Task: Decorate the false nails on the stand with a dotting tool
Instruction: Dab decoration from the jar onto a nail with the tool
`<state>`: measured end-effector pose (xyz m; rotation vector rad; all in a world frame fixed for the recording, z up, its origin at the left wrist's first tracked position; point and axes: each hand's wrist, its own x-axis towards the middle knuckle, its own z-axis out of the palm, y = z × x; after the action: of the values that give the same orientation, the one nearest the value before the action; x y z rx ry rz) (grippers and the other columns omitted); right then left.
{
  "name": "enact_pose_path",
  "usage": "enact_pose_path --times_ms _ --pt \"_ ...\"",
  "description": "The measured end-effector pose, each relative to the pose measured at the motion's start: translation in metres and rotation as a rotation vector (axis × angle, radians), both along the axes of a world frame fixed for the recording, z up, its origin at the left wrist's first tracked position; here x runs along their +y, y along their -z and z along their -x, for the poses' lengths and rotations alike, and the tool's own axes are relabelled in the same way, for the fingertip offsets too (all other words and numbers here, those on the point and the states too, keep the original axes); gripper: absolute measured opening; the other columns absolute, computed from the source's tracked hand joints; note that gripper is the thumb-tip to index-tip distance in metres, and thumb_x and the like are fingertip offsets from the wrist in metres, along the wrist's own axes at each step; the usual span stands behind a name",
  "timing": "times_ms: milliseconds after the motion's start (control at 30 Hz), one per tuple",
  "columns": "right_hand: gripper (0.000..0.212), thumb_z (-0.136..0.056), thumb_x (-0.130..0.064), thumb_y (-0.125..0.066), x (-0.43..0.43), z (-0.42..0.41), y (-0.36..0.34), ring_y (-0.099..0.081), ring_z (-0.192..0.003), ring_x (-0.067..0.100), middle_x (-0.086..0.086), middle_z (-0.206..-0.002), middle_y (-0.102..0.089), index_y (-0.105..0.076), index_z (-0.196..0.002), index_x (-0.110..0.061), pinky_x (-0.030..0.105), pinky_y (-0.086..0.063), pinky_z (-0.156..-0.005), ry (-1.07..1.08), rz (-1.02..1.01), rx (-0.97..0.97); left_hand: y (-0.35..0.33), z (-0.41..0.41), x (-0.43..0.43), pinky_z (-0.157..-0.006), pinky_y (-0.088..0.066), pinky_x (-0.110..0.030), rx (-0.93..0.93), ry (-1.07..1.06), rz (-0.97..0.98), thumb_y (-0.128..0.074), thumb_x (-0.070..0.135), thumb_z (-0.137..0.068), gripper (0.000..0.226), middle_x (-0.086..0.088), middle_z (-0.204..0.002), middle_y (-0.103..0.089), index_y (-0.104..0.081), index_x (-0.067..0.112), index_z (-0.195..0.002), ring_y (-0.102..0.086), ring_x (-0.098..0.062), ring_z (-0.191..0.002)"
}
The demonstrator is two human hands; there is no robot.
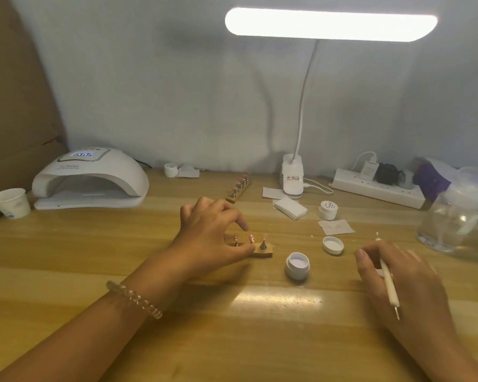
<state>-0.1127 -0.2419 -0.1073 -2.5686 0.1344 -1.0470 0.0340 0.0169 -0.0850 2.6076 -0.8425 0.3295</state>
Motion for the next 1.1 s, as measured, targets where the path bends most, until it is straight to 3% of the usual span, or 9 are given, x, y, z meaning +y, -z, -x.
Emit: enact_pose_path --times_ms 133,267,433,500,600,733,833,933,1100 --pt "0.011 -0.092 -0.044 -0.042 -0.002 0.001 0.001 -0.041 -0.066 0.017 -0.025 -0.069 -0.045 -0.044 -0.083 -0.039 0.036 -0.032 -0.064 -0.002 0.003 0.009 -0.002 -0.002 -0.019 -0.091 -0.009 -0.027 -0.066 0.049 -0.048 -0.052 0.072 -0.075 0.035 0.026 -0.118 -0.044 -0.060 0.045 -0.096 -0.028 -0.004 -0.117" --pt "0.012 -0.092 -0.044 -0.041 -0.004 0.001 0.001 -0.043 -0.066 0.016 -0.025 -0.070 -0.045 -0.045 -0.083 -0.038 0.036 -0.031 -0.065 0.005 0.005 0.021 -0.001 -0.004 -0.029 -0.090 -0.007 -0.026 -0.060 0.066 -0.057 -0.061 0.062 -0.078 0.019 0.025 -0.118 -0.045 -0.058 0.045 -0.082 -0.026 -0.003 -0.116" --pt "0.024 -0.096 -0.044 -0.037 -0.004 0.002 0.001 -0.050 -0.068 0.018 -0.019 -0.069 -0.050 -0.055 -0.084 -0.032 0.037 -0.033 -0.067 0.017 0.026 0.053 0.001 -0.004 -0.032 -0.088 -0.007 -0.026 -0.052 0.075 -0.028 -0.065 0.055 -0.079 0.014 0.027 -0.115 -0.046 -0.055 0.046 -0.077 -0.029 -0.003 -0.113" --pt "0.030 -0.099 -0.046 -0.033 -0.003 0.002 0.000 -0.054 -0.071 0.018 -0.017 -0.072 -0.055 -0.058 -0.095 -0.031 0.037 -0.033 -0.069 0.009 -0.001 0.059 -0.001 -0.003 -0.034 -0.087 -0.007 -0.026 -0.089 0.082 -0.049 -0.066 0.051 -0.081 0.012 0.026 -0.115 -0.048 -0.056 0.045 -0.077 -0.031 -0.004 -0.114" --pt "0.035 -0.099 -0.053 -0.029 0.000 0.004 -0.004 -0.058 -0.072 0.012 -0.012 -0.077 -0.061 -0.048 -0.117 -0.029 0.037 -0.036 -0.071 -0.029 -0.134 0.027 -0.005 0.005 -0.036 -0.087 -0.011 -0.028 -0.224 0.125 -0.106 -0.068 0.042 -0.083 0.007 0.021 -0.116 -0.055 -0.062 0.038 -0.081 -0.041 -0.009 -0.113" --pt "0.037 -0.091 -0.067 -0.032 0.012 0.009 -0.010 -0.062 -0.074 0.011 -0.007 -0.079 -0.062 -0.034 -0.103 -0.033 0.037 -0.044 -0.067 -0.029 -0.406 -0.044 -0.009 0.032 -0.033 -0.083 -0.028 -0.033 -0.368 0.207 -0.060 -0.066 0.032 -0.081 0.005 0.014 -0.099 -0.065 -0.062 0.029 -0.078 -0.055 -0.014 -0.094" --pt "0.026 -0.093 -0.058 -0.054 0.028 0.003 -0.018 -0.063 -0.068 0.003 -0.008 -0.079 -0.068 -0.049 -0.098 -0.033 0.026 -0.047 -0.059 -0.119 -0.671 0.036 0.000 0.055 -0.027 -0.071 -0.033 -0.025 -0.243 0.297 -0.007 -0.054 0.035 -0.079 0.004 0.017 -0.084 -0.061 -0.055 0.031 -0.080 -0.049 -0.008 -0.080" --pt "0.018 -0.093 -0.033 -0.062 0.041 -0.014 -0.024 -0.058 -0.052 0.004 -0.004 -0.067 -0.069 -0.064 -0.093 -0.015 0.018 -0.045 -0.044 -0.247 -0.954 0.130 0.014 0.066 -0.021 -0.063 -0.031 -0.016 -0.015 0.296 0.087 -0.058 0.037 -0.079 0.009 0.023 -0.079 -0.053 -0.050 0.036 -0.082 -0.045 0.002 -0.074" --pt "0.031 -0.097 -0.035 -0.055 0.052 -0.030 -0.010 -0.049 -0.042 0.007 -0.001 -0.053 -0.061 -0.063 -0.085 -0.007 0.017 -0.039 -0.041 -0.184 -0.988 0.058 0.023 0.061 -0.018 -0.059 -0.033 -0.020 0.126 0.332 0.242 -0.064 0.032 -0.083 0.008 0.029 -0.080 -0.054 -0.056 0.033 -0.082 -0.049 0.001 -0.066"
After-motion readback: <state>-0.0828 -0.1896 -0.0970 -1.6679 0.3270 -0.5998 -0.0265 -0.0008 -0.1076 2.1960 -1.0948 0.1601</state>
